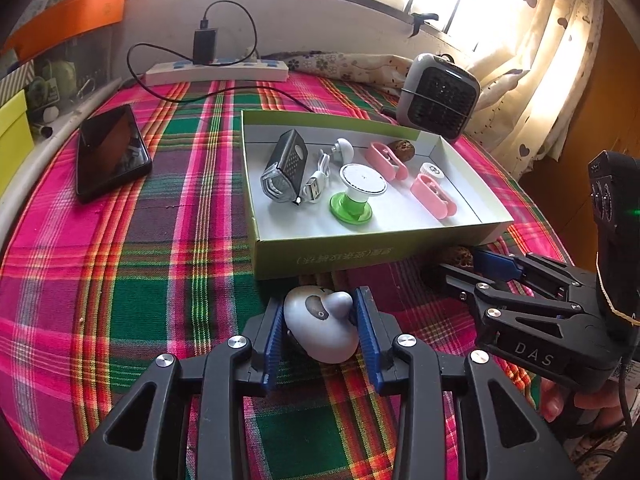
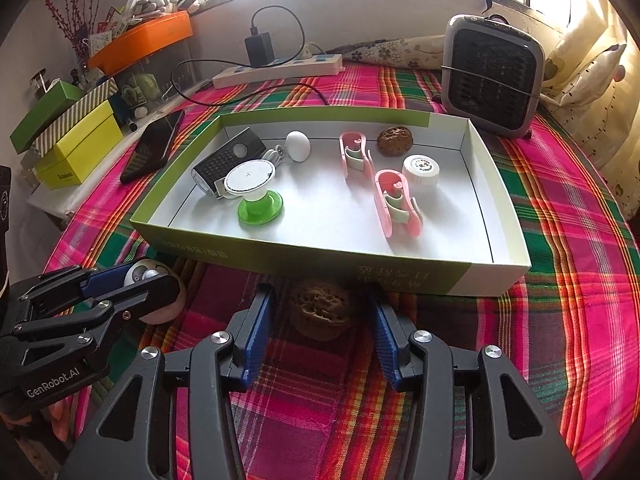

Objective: Organize objects
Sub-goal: 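Move the right tool down to the brown walnut while the left tool holds the panda toy, then close the right tool on the walnut and lift it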

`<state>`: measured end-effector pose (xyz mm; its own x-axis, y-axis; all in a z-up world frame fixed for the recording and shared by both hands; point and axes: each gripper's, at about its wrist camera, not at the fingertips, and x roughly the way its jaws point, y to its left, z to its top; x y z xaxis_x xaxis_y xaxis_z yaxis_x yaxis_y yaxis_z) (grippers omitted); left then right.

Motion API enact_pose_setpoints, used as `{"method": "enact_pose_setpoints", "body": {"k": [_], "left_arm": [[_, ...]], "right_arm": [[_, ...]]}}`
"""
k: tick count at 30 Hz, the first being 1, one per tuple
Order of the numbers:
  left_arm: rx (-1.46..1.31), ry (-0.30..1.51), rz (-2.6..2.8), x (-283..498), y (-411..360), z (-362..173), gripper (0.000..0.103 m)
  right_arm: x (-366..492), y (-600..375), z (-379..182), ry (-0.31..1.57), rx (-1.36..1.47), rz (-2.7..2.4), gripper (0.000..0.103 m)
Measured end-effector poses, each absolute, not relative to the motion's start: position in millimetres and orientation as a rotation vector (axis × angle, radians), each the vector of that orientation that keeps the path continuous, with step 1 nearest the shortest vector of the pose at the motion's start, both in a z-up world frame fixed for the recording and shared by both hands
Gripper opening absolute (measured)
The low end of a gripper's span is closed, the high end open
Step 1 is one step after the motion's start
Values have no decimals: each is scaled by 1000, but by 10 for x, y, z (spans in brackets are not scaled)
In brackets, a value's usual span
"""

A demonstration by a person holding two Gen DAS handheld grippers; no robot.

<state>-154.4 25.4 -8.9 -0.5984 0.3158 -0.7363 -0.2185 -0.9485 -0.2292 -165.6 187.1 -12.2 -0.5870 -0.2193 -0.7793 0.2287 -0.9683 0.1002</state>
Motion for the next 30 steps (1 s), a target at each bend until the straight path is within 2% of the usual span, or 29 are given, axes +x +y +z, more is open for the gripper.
{"method": "enact_pose_setpoints", "body": {"k": [4, 8, 10, 30], "left_arm": [[-1214, -164, 2564, -1541, 255, -85, 32], [-1211, -158, 2566, -1543, 258, -88, 31], [-1210, -152, 2567, -1545, 265, -89, 31], [-1198, -151, 2573, -1523, 292, -56, 29]], "right_arm": [[-1642, 1863, -119, 30, 1272, -2596, 47], [-1622, 1863, -117, 36, 1267, -2601, 35], [-1616, 1870, -118, 32, 1266, -2599, 34], [-1540, 1859, -91, 22, 1249, -2575, 33]]}}
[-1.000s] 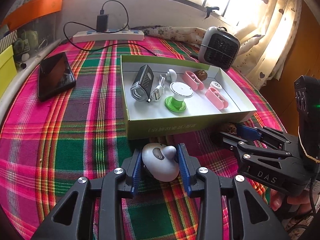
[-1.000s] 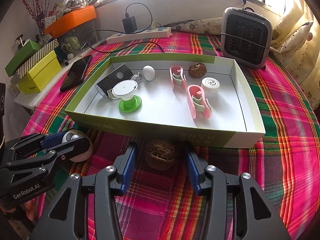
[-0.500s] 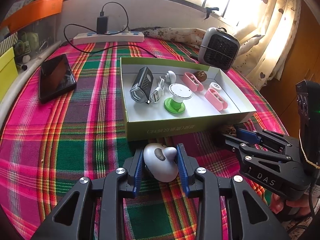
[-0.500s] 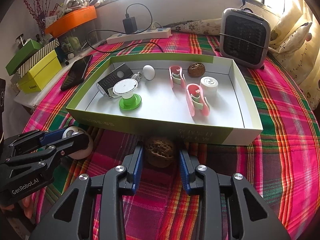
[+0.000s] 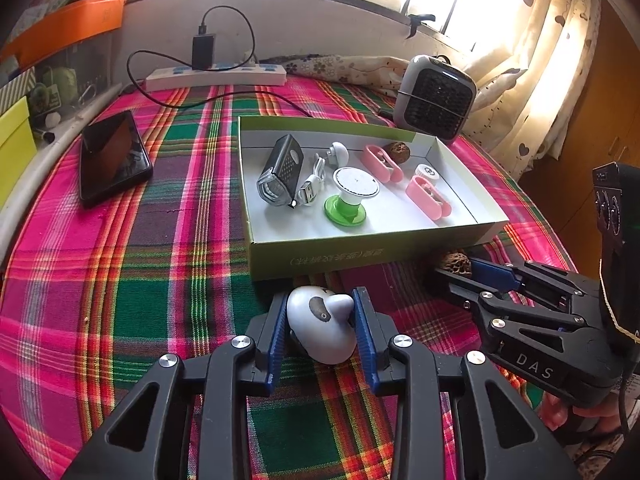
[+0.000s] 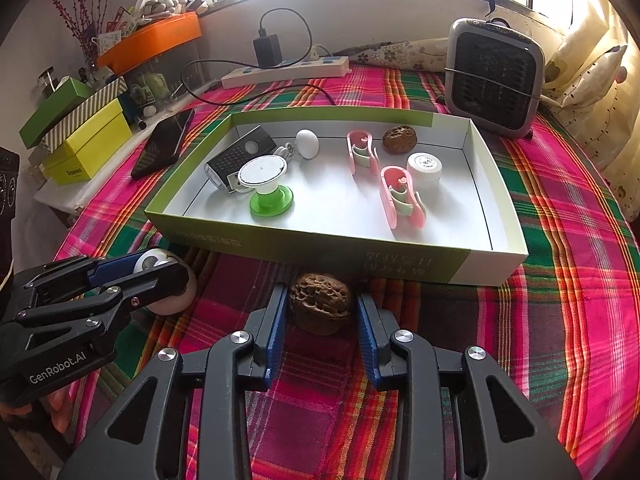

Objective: Organize objects
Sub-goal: 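Close the right tool on the walnut and lift it, then carry the panda toy and walnut in both tools over the box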

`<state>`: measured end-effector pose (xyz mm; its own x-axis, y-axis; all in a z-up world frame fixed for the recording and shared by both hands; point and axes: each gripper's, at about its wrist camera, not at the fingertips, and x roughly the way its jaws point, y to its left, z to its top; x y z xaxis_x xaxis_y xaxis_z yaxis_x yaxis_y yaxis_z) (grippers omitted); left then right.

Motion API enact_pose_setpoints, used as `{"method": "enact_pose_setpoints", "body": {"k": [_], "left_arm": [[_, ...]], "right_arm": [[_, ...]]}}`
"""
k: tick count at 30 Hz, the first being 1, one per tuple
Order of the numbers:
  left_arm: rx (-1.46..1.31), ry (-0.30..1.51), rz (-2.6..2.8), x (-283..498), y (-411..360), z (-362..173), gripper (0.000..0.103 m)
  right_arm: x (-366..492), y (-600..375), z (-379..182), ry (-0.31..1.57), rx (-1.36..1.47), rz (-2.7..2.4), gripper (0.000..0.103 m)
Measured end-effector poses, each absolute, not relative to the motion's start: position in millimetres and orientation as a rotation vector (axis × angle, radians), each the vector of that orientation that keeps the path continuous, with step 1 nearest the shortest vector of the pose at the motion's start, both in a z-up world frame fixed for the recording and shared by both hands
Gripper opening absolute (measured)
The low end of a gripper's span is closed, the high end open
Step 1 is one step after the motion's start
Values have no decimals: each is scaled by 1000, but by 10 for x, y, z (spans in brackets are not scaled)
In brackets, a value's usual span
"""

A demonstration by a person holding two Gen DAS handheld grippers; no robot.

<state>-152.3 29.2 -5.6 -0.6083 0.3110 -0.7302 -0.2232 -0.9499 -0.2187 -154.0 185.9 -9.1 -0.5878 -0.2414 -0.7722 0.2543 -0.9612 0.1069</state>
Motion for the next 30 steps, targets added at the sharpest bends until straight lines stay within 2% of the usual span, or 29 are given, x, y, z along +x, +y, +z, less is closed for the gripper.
{"method": "enact_pose_setpoints", "body": {"k": [16, 30], "left_arm": [[-1127, -149, 2579, -1473, 318, 202, 29], [-1130, -177, 2582, -1809, 320, 302, 29]], "right_arm": [[-1475, 1865, 113, 25, 1175, -2586, 33], [-1746, 1917, 315, 35, 1119, -2602, 33]]}}
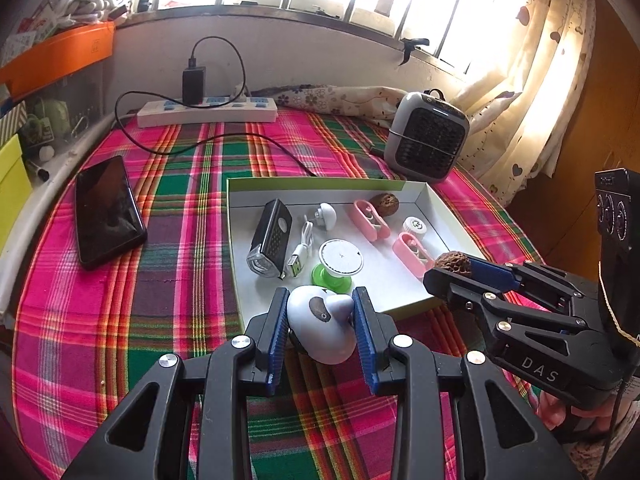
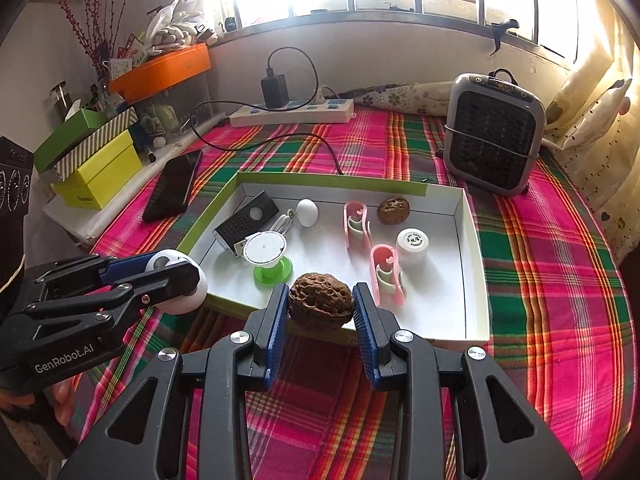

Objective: Organize objects
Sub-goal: 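Carry the panda toy and walnut in both tools over the box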

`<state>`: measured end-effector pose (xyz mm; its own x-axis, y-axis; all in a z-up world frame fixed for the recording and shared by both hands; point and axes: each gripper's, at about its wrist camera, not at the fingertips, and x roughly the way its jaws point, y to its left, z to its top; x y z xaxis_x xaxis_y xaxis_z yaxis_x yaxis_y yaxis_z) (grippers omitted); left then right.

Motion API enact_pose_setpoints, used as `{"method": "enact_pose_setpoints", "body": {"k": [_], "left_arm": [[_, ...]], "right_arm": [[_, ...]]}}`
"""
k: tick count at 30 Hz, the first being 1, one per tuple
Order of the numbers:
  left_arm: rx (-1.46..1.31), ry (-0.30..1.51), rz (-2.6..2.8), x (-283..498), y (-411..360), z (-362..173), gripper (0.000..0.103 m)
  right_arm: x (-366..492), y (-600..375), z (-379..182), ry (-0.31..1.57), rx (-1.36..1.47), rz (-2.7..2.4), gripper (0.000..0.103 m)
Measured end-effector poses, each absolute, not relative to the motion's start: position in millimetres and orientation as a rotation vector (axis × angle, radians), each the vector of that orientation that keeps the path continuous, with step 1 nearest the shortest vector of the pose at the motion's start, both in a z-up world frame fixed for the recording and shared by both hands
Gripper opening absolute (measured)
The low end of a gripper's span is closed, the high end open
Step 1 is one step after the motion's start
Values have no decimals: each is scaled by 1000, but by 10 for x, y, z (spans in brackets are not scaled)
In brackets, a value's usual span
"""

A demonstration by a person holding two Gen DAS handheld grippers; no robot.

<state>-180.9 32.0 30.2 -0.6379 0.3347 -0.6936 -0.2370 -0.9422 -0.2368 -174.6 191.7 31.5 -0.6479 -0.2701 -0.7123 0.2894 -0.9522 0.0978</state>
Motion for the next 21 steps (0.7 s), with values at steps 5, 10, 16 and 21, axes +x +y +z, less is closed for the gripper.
{"method": "enact_pose_setpoints", "body": {"k": [5, 10, 16, 21], "left_arm": [[-1138, -174, 2587, -1933, 329, 273, 29], [-1144, -175, 2592, -2053, 343, 257, 29], [-1177, -158, 2585, -2166, 387, 168, 29], [-1197, -164, 2580, -2214, 396, 101, 29]], "right_arm": [[-1902, 1916, 295, 42, 1127, -2596, 33], [-2066, 1896, 240, 43, 1152, -2570, 33], [-2212, 1861, 158, 69, 1175, -2541, 33], [-2293, 1860, 95, 70, 1193, -2531, 33]]}}
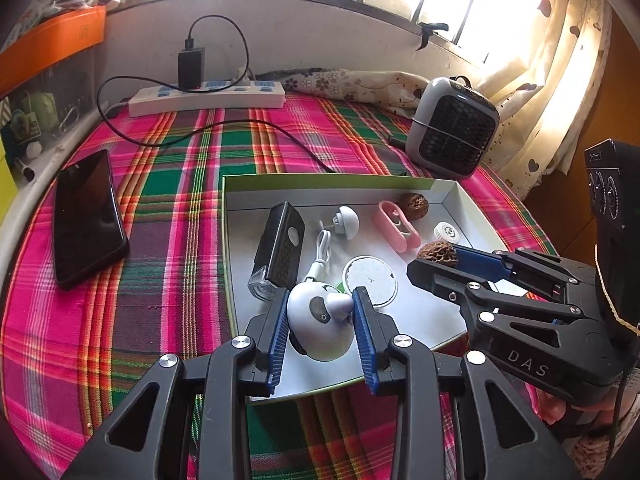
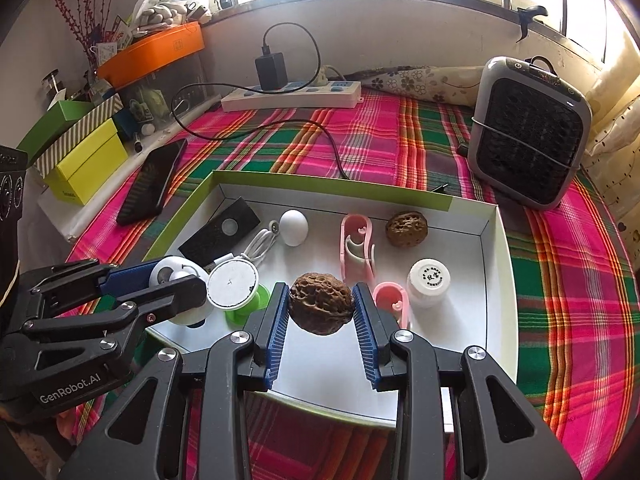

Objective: Organize objects
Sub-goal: 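Carry the panda toy and walnut in both tools over the box, then open the right tool dropping the walnut while the left tool releases the panda toy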

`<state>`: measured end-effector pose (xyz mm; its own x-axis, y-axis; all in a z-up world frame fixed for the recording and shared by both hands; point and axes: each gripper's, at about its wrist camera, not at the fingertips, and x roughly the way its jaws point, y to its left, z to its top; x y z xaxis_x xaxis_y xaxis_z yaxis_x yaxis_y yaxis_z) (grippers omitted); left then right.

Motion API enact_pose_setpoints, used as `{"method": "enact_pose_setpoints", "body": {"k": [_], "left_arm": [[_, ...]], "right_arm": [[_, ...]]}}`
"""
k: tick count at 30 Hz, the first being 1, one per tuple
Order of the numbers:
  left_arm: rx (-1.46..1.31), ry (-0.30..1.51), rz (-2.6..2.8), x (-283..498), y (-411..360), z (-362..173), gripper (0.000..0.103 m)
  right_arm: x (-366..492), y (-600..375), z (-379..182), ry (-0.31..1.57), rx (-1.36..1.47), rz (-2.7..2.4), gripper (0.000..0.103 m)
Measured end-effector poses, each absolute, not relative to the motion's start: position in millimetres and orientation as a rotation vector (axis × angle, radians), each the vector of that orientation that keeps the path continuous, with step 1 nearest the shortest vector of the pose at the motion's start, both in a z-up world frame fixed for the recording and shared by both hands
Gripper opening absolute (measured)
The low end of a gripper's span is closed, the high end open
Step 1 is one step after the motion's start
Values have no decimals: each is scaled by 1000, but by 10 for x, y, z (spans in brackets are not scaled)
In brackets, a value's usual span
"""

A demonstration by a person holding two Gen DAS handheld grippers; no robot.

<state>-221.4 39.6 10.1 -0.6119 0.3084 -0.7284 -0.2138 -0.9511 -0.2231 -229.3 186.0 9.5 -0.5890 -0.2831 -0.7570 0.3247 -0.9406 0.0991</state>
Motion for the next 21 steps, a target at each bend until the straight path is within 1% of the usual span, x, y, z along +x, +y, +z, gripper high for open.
{"method": "enact_pose_setpoints", "body": {"k": [21], "left_arm": [[-1217, -116, 2589, -2300, 481, 40, 29]], "right_arm": [[-2388, 1850, -39, 125, 1221, -2536, 33]]}}
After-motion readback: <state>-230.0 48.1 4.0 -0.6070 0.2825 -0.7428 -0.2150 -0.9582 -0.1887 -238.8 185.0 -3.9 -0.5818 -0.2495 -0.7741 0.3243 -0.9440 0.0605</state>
